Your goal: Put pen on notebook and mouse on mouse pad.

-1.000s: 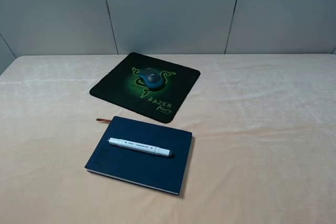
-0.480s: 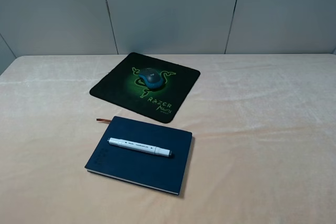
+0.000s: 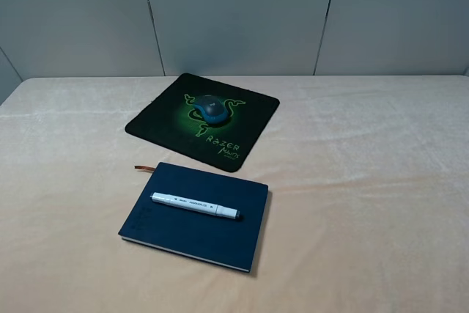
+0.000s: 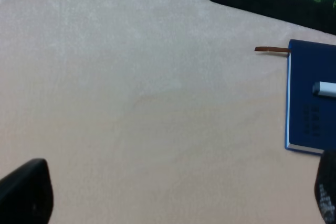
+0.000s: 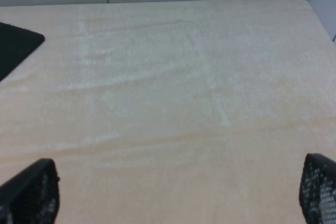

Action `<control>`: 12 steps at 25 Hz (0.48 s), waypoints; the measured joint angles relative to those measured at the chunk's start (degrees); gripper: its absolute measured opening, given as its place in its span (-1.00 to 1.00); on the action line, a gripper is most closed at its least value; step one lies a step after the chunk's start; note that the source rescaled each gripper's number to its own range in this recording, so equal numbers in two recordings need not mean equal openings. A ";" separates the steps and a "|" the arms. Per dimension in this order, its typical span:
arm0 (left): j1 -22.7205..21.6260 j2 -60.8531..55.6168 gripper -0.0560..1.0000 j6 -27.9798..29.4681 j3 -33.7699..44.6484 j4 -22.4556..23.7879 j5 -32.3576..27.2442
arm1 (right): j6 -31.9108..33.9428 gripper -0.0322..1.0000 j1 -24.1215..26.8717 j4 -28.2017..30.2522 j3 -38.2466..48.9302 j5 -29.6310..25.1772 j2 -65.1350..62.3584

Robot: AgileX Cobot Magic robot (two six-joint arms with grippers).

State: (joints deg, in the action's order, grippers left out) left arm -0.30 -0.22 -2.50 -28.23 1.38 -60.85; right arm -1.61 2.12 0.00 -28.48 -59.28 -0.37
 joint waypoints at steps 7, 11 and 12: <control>0.00 0.00 1.00 0.00 0.00 0.00 0.00 | 0.00 1.00 0.00 0.00 0.00 0.00 0.00; 0.00 0.00 1.00 0.00 0.00 0.00 0.00 | 0.00 1.00 0.00 0.00 0.00 0.00 0.00; 0.00 0.00 1.00 0.00 0.00 0.00 0.00 | 0.00 1.00 0.00 0.00 0.00 0.00 0.00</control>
State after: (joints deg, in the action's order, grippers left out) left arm -0.30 -0.22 -2.50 -28.23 1.38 -60.85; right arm -1.61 2.12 0.00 -28.48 -59.28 -0.37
